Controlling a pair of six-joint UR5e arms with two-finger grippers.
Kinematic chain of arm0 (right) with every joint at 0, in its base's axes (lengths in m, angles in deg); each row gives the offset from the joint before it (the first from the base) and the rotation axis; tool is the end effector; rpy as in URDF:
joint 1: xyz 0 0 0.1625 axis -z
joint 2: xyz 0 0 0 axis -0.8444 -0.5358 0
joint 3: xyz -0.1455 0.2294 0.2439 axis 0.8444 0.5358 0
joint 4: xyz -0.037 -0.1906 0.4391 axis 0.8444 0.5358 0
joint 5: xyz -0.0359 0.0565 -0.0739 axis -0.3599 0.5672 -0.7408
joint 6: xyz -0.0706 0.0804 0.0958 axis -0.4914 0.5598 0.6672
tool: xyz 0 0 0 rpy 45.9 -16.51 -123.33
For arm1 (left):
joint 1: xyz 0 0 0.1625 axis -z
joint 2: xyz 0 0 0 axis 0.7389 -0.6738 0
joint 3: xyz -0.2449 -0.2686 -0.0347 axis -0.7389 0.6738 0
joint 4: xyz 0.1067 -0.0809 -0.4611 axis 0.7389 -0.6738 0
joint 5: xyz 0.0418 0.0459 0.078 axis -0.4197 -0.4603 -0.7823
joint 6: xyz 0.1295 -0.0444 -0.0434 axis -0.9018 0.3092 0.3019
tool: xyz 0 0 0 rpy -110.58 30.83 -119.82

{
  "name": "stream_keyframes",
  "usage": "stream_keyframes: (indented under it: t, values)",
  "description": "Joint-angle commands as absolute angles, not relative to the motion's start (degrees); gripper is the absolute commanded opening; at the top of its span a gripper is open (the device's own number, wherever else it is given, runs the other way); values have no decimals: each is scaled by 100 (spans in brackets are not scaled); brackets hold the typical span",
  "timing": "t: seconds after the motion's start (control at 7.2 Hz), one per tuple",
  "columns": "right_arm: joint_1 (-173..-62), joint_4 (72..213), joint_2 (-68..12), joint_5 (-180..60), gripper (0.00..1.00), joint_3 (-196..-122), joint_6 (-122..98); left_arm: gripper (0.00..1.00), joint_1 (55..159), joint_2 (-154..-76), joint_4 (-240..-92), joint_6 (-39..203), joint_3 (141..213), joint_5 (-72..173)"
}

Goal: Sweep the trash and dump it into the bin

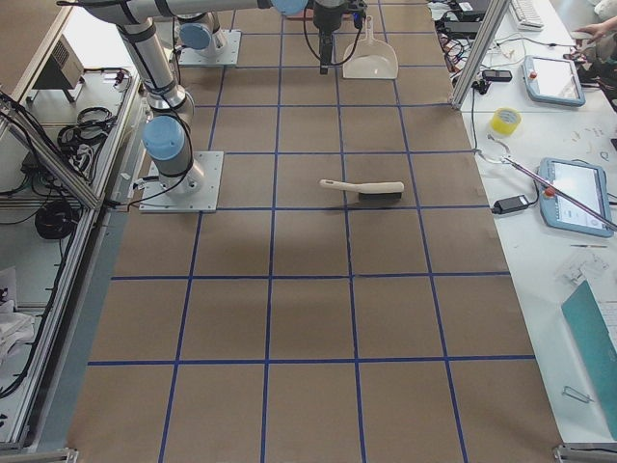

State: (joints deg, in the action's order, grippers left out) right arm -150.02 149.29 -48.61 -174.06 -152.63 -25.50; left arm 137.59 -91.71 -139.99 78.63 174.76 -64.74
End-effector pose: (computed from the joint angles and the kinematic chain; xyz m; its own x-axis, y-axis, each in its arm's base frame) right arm 0.1547 -0.5441 0.4102 -0.9999 0.0075 0.0137 0.0081 0.9990 0.0434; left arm -0.1235 -0.5475 0.4333 -0.9785 -0.2008 -0.0465 -0.1956 0.9757 -0.0984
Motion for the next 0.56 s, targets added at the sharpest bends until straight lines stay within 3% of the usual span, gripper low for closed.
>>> stream_keyframes:
  t: [0.0,0.42]
  values:
    - [-14998,14929,-4861,-17410,100,-15273,-2548,100,13773,-9176,-13970,7688,17474,-6426]
    - [-14998,14946,-4861,-17384,100,-15273,-2539,100,13764,-9149,-13970,7626,17500,-6461]
